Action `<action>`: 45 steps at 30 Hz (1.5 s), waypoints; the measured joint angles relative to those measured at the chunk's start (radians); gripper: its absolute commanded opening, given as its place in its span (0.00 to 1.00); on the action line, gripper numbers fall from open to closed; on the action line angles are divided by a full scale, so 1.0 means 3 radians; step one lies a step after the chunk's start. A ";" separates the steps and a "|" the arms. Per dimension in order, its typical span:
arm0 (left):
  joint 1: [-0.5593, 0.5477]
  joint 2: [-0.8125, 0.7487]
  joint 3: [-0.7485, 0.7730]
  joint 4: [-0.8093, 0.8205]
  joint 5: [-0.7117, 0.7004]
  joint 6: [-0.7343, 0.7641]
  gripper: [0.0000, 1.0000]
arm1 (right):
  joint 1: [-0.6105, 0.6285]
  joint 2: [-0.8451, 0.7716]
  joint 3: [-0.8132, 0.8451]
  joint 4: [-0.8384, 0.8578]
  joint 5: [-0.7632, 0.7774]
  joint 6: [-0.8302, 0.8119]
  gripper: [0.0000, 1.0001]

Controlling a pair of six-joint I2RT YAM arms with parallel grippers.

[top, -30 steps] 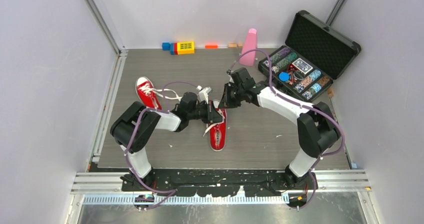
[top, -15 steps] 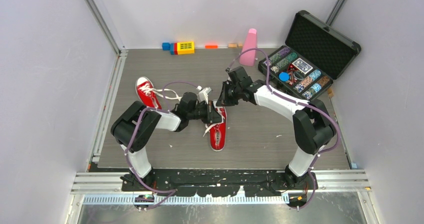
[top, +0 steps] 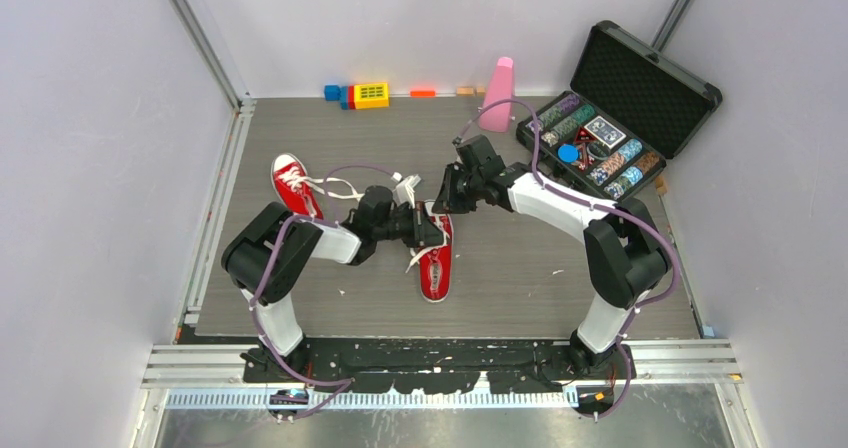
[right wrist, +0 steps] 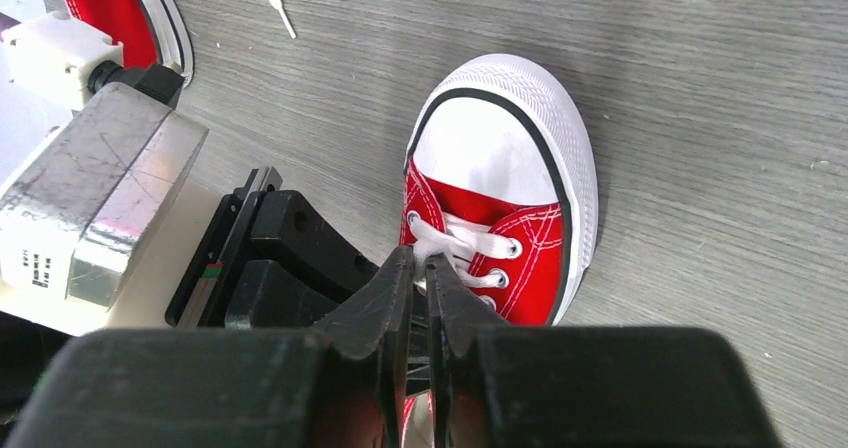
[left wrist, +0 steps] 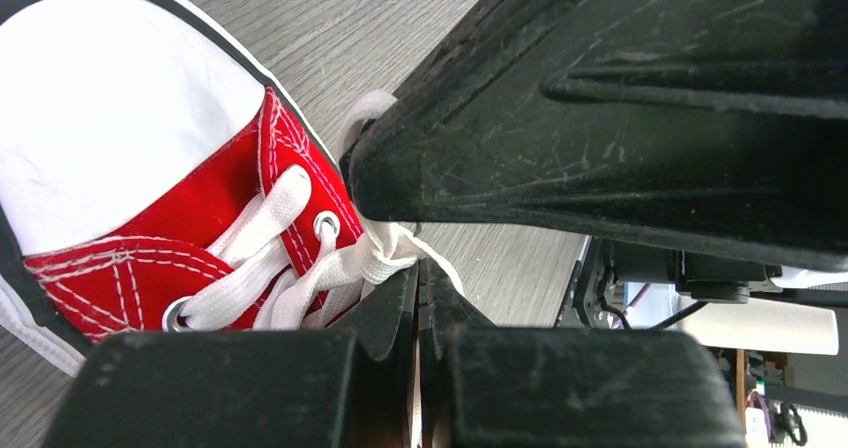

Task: Tie the shoes
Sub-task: Wrap the shoelace around the shoelace, then tie the shoelace on the shoe.

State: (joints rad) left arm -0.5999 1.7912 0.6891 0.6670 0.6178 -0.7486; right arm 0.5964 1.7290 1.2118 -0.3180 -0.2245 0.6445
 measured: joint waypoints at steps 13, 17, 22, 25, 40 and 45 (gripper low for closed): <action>0.0126 0.0299 -0.0142 0.0754 0.0104 -0.0614 0.00 | -0.0086 -0.0116 -0.0172 0.0085 0.0006 0.0031 0.37; 0.0135 0.0390 -0.0142 0.0907 0.0135 -0.0734 0.00 | -0.0114 -0.0268 -0.0258 0.0089 0.0006 0.0027 0.55; 0.0155 0.0401 -0.0142 0.0937 0.0144 -0.0788 0.00 | -0.0145 -0.0482 -0.0384 0.0106 0.0008 0.0017 0.53; 0.0160 0.0401 -0.0142 0.0937 0.0149 -0.0802 0.00 | -0.0174 -0.0656 -0.0553 0.0161 0.0008 0.0018 0.46; 0.0207 0.0404 -0.0142 0.0877 0.0165 -0.1040 0.00 | -0.0243 -0.1152 -0.1858 0.1110 -0.0247 -0.0389 0.53; 0.0239 0.0431 -0.0141 0.0882 0.0200 -0.1176 0.00 | -0.0237 -0.1017 -0.1860 0.1418 -0.0322 -0.0460 0.47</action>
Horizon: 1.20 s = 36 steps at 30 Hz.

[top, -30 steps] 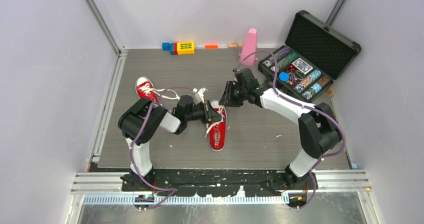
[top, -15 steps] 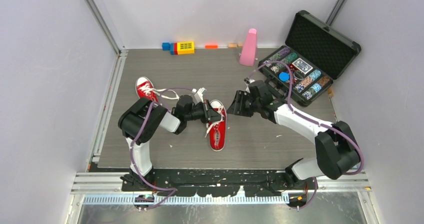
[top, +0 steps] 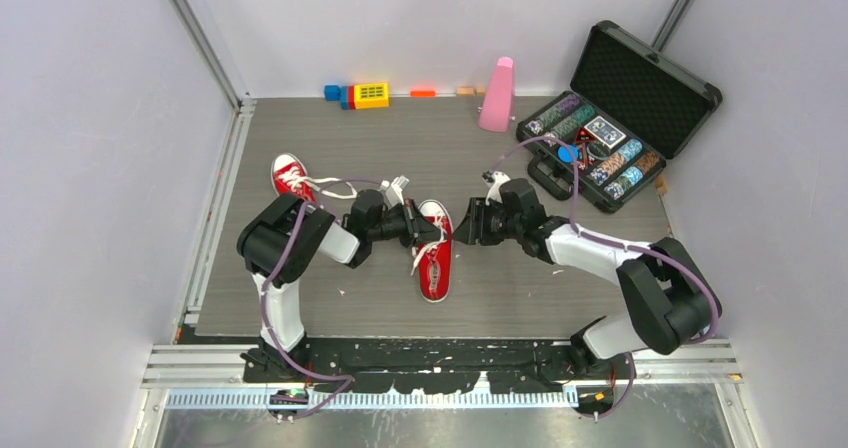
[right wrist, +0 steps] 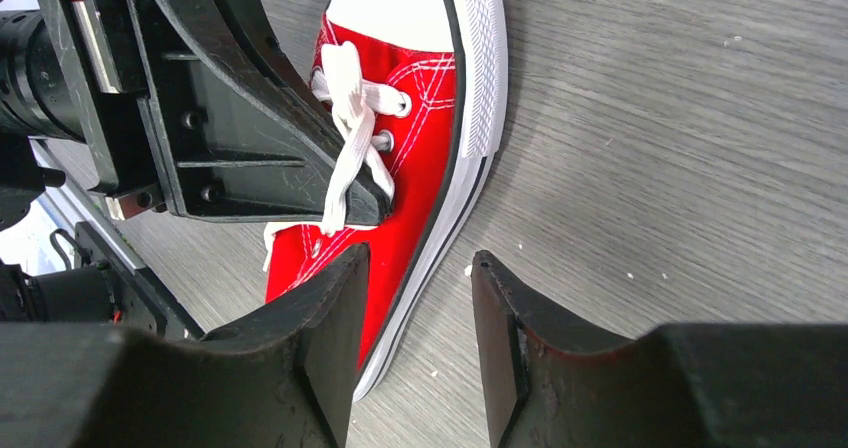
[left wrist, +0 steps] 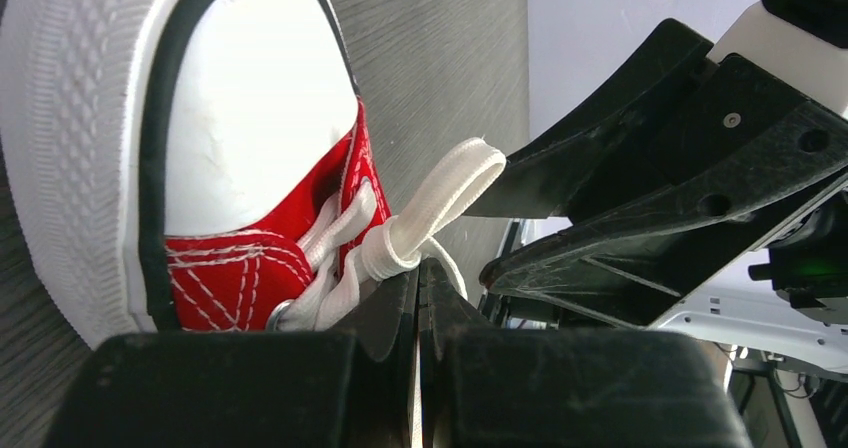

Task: Tie the shoes
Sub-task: Tie the shoelace on the shoe.

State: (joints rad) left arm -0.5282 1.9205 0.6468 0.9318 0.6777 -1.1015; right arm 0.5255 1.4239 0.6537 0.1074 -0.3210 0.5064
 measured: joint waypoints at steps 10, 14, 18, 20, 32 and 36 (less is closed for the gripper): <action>0.0041 0.0174 0.0028 0.0188 0.0130 -0.0322 0.00 | 0.0179 0.0130 0.0003 0.0118 -0.0022 -0.0135 0.46; 0.0042 0.0187 0.0039 0.0200 0.0149 -0.0346 0.00 | 0.0207 0.0235 0.0029 0.0118 -0.0006 -0.0168 0.44; 0.0042 0.0196 0.0050 0.0198 0.0163 -0.0373 0.00 | 0.0229 0.0319 0.0071 0.0113 0.0005 -0.0184 0.44; 0.0042 0.0197 0.0056 0.0198 0.0164 -0.0393 0.00 | 0.0240 0.0340 0.0095 0.0113 0.0011 -0.0188 0.43; 0.0045 0.0217 0.0075 0.0198 0.0159 -0.0495 0.00 | 0.0348 0.0477 0.0286 0.0057 0.0103 -0.0202 0.32; 0.0045 0.0217 0.0081 0.0198 0.0123 -0.0520 0.00 | 0.0360 0.0487 0.0298 0.0032 0.0175 -0.0228 0.18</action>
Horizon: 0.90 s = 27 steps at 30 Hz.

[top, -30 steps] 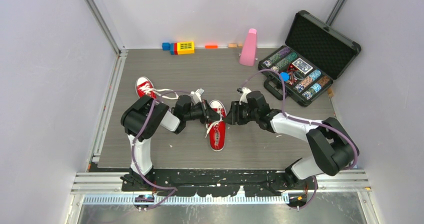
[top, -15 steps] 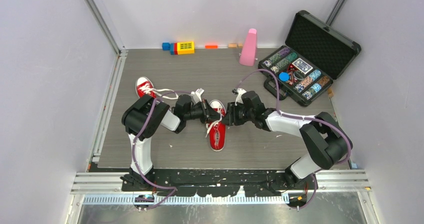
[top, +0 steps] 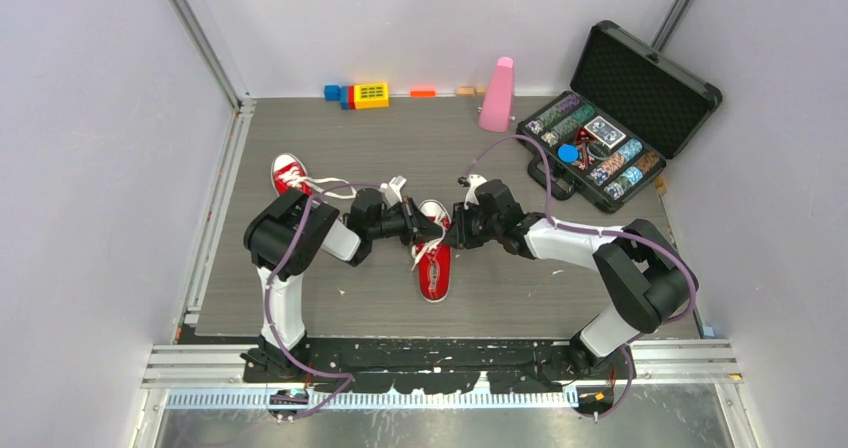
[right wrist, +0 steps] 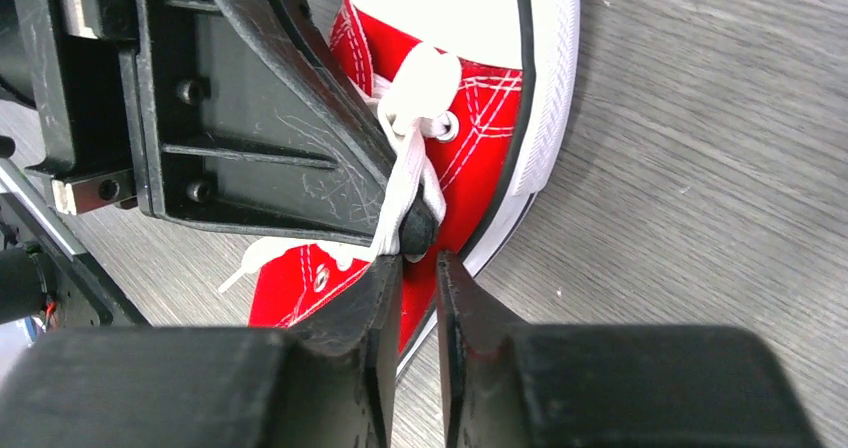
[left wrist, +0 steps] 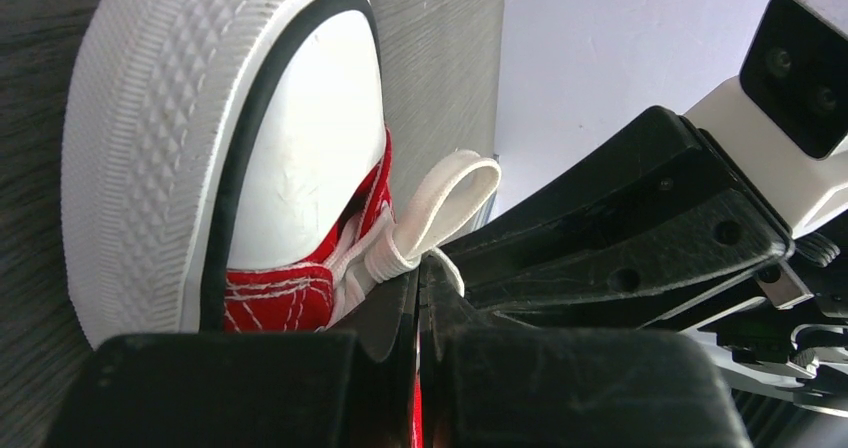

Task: Tie the shoes
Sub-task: Tie the shoelace on the shoe.

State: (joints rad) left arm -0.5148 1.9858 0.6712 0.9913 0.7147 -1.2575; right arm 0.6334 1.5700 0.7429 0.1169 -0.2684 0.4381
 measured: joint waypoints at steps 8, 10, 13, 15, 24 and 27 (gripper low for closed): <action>-0.0001 0.0000 0.0000 0.0001 -0.0033 -0.0050 0.02 | 0.0006 0.0000 0.0000 -0.0029 0.0107 0.0018 0.00; -0.0001 0.0000 0.0000 0.0001 -0.0034 -0.0055 0.02 | 0.0010 -0.0001 0.0000 -0.0029 0.0120 0.0018 0.00; -0.0001 0.0000 0.0000 0.0000 -0.0034 -0.0057 0.08 | 0.0015 -0.0005 -0.0001 -0.0028 0.0134 0.0017 0.00; -0.0001 0.0000 0.0001 0.0001 -0.0034 -0.0060 0.09 | 0.0015 -0.0009 -0.0001 -0.0029 0.0136 0.0017 0.00; -0.0001 -0.0055 0.0039 -0.0174 -0.0028 0.0042 0.00 | 0.0022 -0.0060 -0.0034 -0.0006 0.0159 0.0004 0.23; -0.0004 -0.0056 0.0052 -0.0196 -0.0019 0.0039 0.00 | 0.0022 -0.0125 -0.0078 0.0067 0.0155 -0.0001 0.29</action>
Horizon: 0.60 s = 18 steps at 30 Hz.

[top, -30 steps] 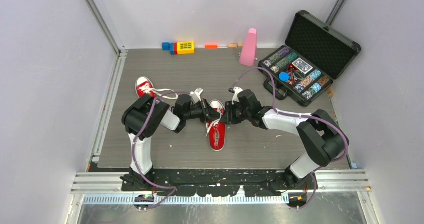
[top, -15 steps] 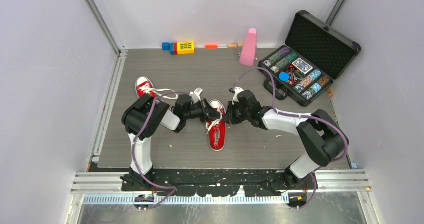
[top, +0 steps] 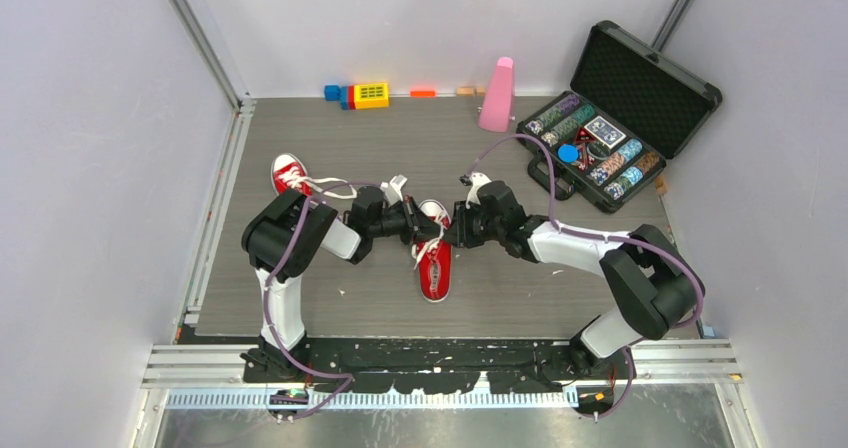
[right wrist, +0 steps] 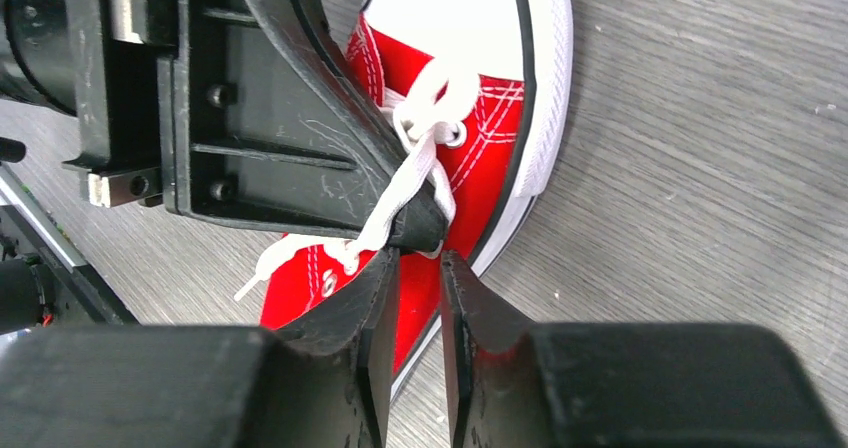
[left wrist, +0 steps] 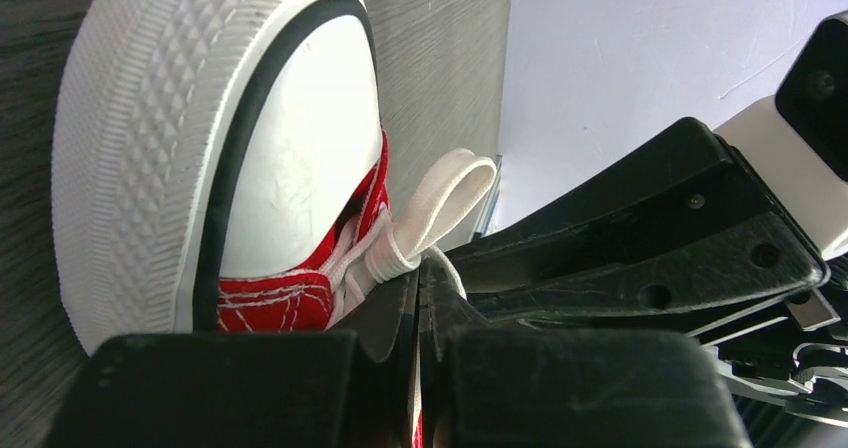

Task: Tie the shoes
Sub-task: Tie the shoelace on the shoe.

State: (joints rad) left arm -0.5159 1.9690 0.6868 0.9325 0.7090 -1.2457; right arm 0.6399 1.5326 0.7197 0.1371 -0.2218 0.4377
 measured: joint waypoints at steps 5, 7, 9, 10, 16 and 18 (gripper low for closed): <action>0.0003 -0.0001 0.0004 -0.0001 -0.0003 -0.0014 0.00 | 0.0000 -0.0013 -0.0005 0.0057 -0.0006 -0.0034 0.32; 0.0003 -0.0001 0.0004 -0.0001 -0.0001 -0.0024 0.00 | 0.0000 -0.0013 -0.0005 0.0061 -0.0015 -0.0050 0.32; 0.0003 -0.0001 0.0004 0.0001 -0.0001 -0.0033 0.00 | 0.0003 -0.0010 -0.0005 0.0066 -0.0023 -0.0058 0.32; 0.0003 -0.0001 0.0004 0.0003 -0.0001 -0.0038 0.00 | 0.0003 -0.0009 -0.0004 0.0066 -0.0024 -0.0060 0.32; 0.0008 -0.0001 0.0004 0.0022 -0.0005 -0.0121 0.00 | 0.0009 0.0025 0.0028 0.0066 -0.0036 -0.0069 0.31; 0.0011 0.0000 0.0004 0.0070 -0.0004 -0.0183 0.00 | 0.0015 0.0050 0.0047 0.0071 -0.0042 -0.0067 0.31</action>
State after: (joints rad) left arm -0.5125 1.9690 0.6880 0.9535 0.7078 -1.3006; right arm 0.6445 1.5475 0.7338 0.1585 -0.2344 0.4175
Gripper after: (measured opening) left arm 0.009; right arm 0.314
